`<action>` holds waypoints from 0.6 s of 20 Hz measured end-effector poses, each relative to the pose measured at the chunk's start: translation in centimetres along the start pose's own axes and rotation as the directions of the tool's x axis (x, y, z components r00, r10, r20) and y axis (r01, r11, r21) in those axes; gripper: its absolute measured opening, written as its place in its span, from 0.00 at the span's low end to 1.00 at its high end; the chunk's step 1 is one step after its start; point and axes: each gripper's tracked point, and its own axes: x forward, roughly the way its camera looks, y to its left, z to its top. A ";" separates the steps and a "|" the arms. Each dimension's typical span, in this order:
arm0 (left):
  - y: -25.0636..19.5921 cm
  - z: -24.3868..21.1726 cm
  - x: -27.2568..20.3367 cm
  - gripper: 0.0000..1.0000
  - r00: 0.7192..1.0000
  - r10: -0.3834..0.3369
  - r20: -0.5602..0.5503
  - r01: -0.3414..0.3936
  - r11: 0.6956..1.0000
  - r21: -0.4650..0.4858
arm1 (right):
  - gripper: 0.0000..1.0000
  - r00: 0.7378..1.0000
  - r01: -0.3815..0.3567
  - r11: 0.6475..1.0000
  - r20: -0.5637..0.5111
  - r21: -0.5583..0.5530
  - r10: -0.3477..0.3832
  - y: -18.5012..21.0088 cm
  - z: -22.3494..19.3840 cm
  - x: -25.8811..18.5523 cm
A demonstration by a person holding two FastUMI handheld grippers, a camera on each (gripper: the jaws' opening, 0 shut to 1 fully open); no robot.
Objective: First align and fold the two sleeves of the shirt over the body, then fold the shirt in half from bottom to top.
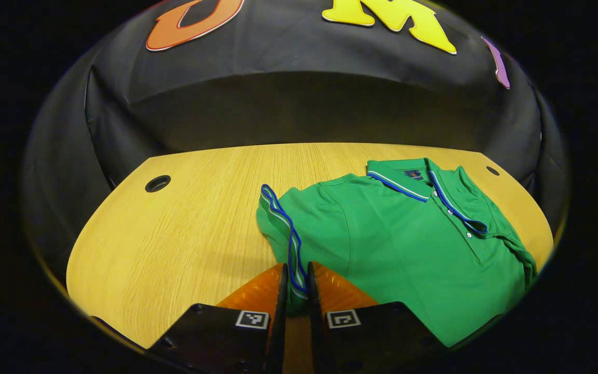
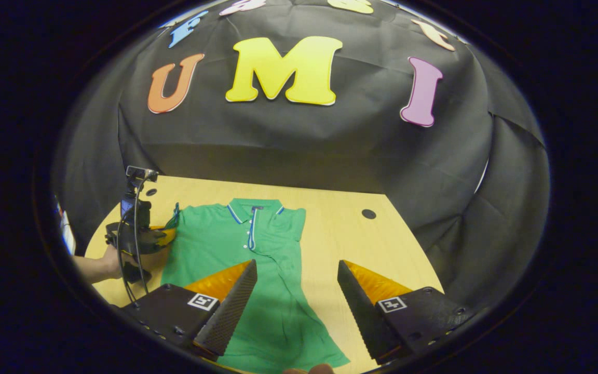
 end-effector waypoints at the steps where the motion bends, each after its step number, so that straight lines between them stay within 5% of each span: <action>1: -0.1 0.0 -0.1 0.25 1.000 -0.014 -0.001 0.014 1.000 -0.005 | 0.95 1.000 -0.004 1.000 0.000 0.001 0.004 0.1 0.0 0.1; 4: -0.3 0.4 -0.3 0.11 0.998 -0.056 0.007 0.056 0.998 -0.023 | 0.98 1.000 0.007 1.000 -0.004 -0.005 -0.007 -0.2 -0.4 0.2; 12: -3.2 7.9 -4.0 0.08 0.991 -0.062 0.121 0.062 0.998 0.008 | 0.98 1.000 -0.004 1.000 0.031 0.016 0.004 -1.3 0.0 -0.7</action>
